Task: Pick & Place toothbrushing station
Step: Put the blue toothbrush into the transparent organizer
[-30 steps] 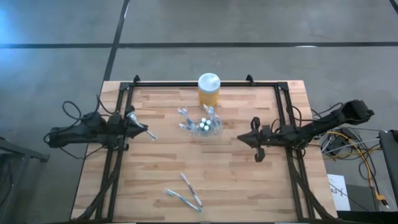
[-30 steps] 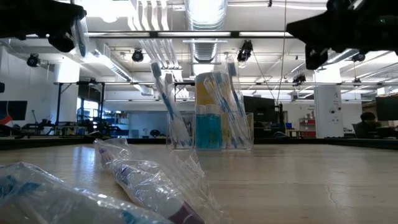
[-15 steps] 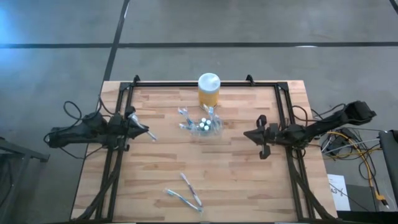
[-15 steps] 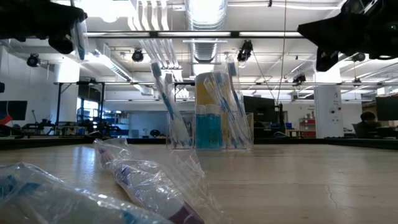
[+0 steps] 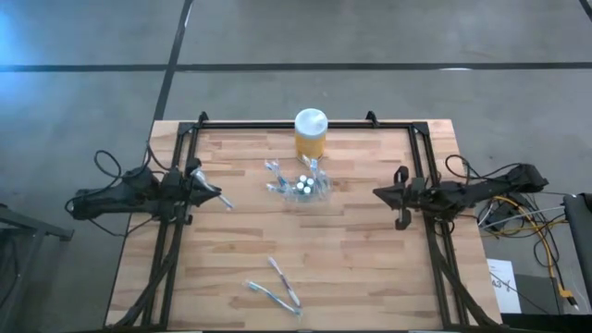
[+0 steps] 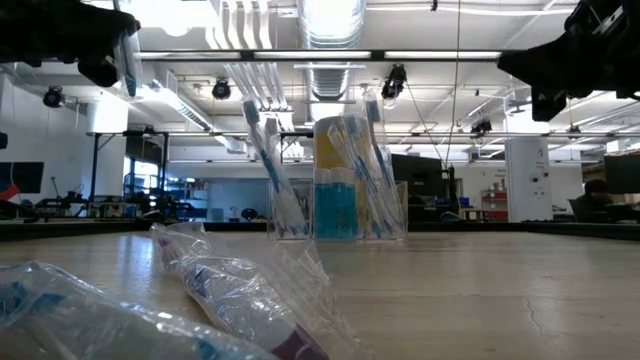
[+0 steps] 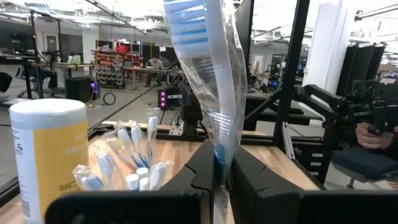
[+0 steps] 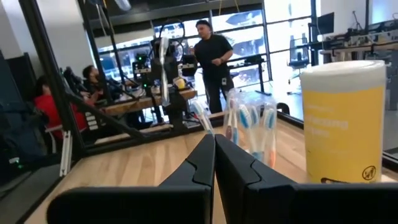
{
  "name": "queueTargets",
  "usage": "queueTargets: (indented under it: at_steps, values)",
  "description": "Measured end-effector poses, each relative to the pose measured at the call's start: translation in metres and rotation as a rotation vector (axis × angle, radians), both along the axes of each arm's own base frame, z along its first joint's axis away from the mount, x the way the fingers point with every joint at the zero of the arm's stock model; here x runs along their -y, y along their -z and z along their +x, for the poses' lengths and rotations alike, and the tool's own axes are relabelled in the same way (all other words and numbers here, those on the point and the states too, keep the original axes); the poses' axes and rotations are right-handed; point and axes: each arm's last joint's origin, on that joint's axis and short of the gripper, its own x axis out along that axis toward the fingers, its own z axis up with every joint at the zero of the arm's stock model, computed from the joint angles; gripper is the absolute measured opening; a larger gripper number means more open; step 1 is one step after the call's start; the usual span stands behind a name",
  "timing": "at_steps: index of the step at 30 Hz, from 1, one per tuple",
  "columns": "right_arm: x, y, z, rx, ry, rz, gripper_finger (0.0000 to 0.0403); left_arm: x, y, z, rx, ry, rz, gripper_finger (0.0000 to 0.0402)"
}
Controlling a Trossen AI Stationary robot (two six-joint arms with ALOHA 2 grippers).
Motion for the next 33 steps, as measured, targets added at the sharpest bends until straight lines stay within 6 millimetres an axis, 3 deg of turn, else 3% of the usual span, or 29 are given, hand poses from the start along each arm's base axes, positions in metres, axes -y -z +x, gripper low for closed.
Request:
queueTargets:
  at_steps: [11,27,33]
  values:
    - [0.004,0.004,-0.015,-0.009,0.003,0.029,0.0008,0.002,0.003,0.011,0.019,0.073,-0.027,0.0023]
    - [0.004,0.003,-0.015,-0.002,0.006,0.028,0.0008,0.007,0.018,0.091,-0.037,0.159,-0.061,0.0023]
    - [0.004,0.003,-0.015,-0.003,0.005,0.029,0.0008,0.004,0.022,0.119,-0.034,0.039,-0.042,0.0023]
